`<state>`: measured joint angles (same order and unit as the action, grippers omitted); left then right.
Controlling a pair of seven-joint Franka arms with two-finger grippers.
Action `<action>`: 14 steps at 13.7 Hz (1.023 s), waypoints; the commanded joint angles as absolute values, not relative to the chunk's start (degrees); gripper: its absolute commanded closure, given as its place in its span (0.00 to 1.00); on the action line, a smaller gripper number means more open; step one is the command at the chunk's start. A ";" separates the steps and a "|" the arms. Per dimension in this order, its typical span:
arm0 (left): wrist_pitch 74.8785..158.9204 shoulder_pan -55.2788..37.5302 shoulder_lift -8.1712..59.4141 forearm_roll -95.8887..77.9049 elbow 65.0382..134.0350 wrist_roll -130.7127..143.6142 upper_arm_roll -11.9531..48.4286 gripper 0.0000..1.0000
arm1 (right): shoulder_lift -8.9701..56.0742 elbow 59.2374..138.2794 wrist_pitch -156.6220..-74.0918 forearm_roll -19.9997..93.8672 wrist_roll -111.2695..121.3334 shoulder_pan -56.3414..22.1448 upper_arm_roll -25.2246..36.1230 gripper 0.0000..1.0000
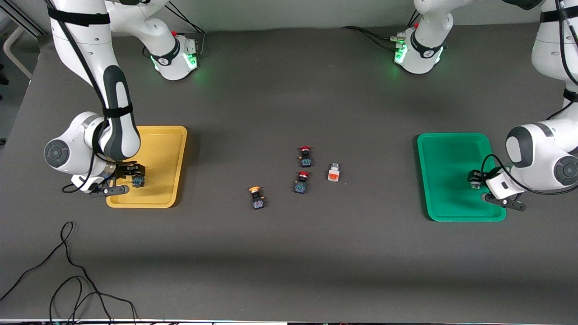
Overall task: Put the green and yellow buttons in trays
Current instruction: 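Release the yellow button in the yellow tray while the left gripper releases green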
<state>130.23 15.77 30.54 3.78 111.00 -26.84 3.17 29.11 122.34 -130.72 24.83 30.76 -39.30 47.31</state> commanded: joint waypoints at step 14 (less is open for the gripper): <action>102.12 -13.69 23.98 -5.53 92.82 18.86 4.66 0.00 | 30.49 86.14 -98.94 21.52 1.19 -55.54 50.65 0.00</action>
<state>101.28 -9.58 20.11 -3.74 96.83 12.18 5.77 27.57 89.15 -97.17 20.80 9.28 -52.47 52.57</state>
